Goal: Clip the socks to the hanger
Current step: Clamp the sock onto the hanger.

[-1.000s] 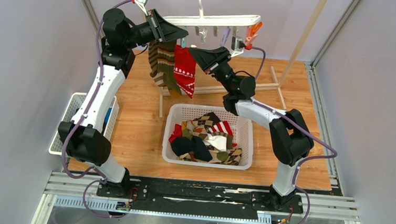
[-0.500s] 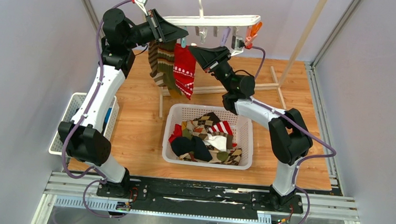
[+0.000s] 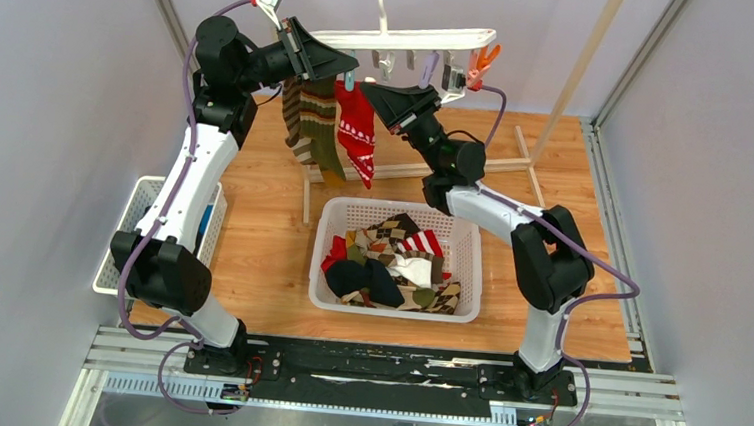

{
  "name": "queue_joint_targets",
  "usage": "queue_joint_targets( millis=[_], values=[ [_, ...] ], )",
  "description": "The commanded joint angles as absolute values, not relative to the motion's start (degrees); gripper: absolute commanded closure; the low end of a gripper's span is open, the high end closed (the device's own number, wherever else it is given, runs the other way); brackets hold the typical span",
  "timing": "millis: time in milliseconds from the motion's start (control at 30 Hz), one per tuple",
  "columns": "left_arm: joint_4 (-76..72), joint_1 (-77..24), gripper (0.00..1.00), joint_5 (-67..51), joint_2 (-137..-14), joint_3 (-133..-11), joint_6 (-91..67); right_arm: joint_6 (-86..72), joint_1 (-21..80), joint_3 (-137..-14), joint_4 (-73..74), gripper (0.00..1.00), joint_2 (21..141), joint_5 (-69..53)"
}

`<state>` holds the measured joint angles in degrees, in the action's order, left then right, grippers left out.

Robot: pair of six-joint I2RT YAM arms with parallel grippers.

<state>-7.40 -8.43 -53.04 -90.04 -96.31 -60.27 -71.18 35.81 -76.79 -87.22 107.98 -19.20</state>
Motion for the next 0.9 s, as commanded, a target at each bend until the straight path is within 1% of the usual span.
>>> queue_joint_targets(
  millis=[0, 667, 767, 867],
  values=[
    [-8.66, -7.73, 1.00, -54.50, -88.32, -96.59, -60.80, -70.94, 35.23, -79.50, -91.10, 1.00, 109.29, -17.27],
    [-8.70, -7.73, 1.00, -54.32, -88.01, -96.73, -59.62, -71.75, 35.83, -80.62, -91.33, 1.00, 109.45, -16.88],
    [-8.69, -7.66, 0.88, -54.01, -88.07, -96.17, -60.50, -71.67, 36.07, -81.18, -90.91, 1.00, 109.90, -17.39],
    [-8.62, -7.56, 0.85, -54.05, -87.92, -95.80, -60.22, -71.37, 36.11, -81.03, -90.50, 1.00, 109.87, -17.47]
  ],
)
